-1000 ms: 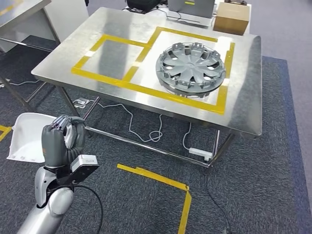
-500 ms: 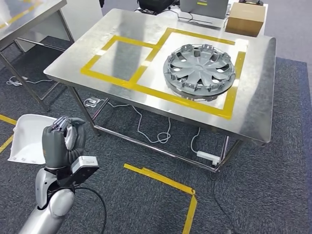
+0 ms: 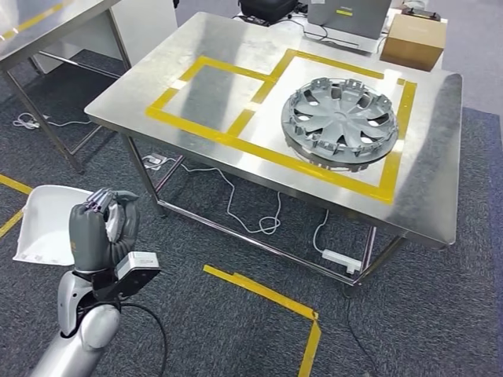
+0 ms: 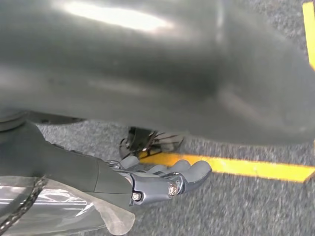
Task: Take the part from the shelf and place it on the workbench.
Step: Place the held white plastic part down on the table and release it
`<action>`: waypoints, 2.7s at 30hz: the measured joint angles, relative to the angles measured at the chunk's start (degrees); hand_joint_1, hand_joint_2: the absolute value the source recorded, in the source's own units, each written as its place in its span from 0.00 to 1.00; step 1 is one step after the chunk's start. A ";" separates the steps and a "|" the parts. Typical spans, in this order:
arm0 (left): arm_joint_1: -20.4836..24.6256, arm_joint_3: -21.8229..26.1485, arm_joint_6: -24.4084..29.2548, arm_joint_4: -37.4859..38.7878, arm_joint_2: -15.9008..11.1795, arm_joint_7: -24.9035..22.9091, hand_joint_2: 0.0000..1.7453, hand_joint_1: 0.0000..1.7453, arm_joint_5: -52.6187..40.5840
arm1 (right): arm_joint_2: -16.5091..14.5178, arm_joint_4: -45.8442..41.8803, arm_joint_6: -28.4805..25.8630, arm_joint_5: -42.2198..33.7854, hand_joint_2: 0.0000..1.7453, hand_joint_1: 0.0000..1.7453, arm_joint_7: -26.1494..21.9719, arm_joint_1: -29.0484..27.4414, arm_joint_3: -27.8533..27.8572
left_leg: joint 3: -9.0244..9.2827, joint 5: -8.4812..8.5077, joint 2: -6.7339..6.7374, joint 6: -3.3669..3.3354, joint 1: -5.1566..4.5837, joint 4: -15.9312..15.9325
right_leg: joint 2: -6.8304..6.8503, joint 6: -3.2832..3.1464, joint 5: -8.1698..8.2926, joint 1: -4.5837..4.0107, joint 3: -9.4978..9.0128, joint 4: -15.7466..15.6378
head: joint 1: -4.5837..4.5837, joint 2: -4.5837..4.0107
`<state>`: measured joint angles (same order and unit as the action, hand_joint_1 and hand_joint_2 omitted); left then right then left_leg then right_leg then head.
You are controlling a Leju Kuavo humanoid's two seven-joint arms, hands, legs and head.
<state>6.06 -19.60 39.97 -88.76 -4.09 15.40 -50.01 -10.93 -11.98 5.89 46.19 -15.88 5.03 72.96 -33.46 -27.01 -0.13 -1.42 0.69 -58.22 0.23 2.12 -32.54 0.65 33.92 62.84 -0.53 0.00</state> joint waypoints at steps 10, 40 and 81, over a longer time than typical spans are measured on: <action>-0.09 -0.02 0.01 0.02 0.26 0.01 1.00 1.00 0.00 | 0.09 0.00 0.00 0.00 0.00 0.00 0.02 -0.06 -0.02 | 2.14 -2.09 -0.70 0.24 -0.73 -0.12 | -0.32 -1.27 5.89 -0.44 1.04 -4.01 | 0.14 0.00; -0.22 -0.03 0.01 0.09 0.28 -0.04 1.00 1.00 0.00 | 0.31 0.00 0.00 0.02 0.00 0.00 0.01 -0.11 -0.02 | 2.56 -3.16 -0.50 0.04 -0.65 -0.77 | -0.25 -1.47 6.04 -0.65 1.79 -2.90 | 0.35 0.00; -0.65 -0.50 -1.39 0.70 -0.30 -0.13 1.00 1.00 -0.13 | -0.05 0.02 -2.09 0.48 0.00 0.00 4.43 -0.28 -0.01 | -5.97 -7.61 -0.17 2.77 0.03 -15.99 | -0.45 -2.81 3.69 0.04 -1.94 -5.20 | -0.01 0.00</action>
<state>5.41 -20.10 38.58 -88.06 -4.39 15.28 -50.13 -10.98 -11.96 3.80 46.66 -11.46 4.75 72.95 -39.44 -34.62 -0.29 1.36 0.71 -74.21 -0.21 -0.69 -28.85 0.69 31.97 57.64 -0.54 0.00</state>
